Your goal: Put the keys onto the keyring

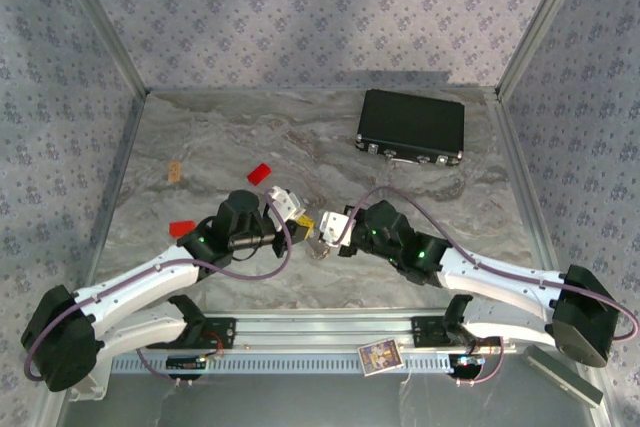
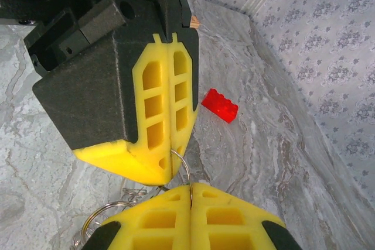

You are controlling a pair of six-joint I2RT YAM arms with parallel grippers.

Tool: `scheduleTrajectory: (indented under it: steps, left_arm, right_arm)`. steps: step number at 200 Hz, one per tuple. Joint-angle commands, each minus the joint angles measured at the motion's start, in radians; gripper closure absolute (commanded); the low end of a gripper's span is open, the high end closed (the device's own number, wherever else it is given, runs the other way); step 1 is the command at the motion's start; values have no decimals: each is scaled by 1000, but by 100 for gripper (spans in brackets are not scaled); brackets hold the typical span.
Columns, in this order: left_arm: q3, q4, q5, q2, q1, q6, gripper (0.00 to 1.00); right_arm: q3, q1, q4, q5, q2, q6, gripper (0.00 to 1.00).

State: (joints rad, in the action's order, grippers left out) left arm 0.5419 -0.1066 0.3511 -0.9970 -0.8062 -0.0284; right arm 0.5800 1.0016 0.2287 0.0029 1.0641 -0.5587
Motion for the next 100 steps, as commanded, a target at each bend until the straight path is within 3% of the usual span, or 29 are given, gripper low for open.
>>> scheduleTrajectory:
  steps: [1, 100]
  left_arm:
    - [39, -31, 15, 0, -5, -10, 100]
    - [41, -35, 27, -3, -6, -8, 100]
  right_arm:
    - [7, 6, 3, -20, -6, -10, 100]
    - [21, 14, 8, -3, 19, -21, 100]
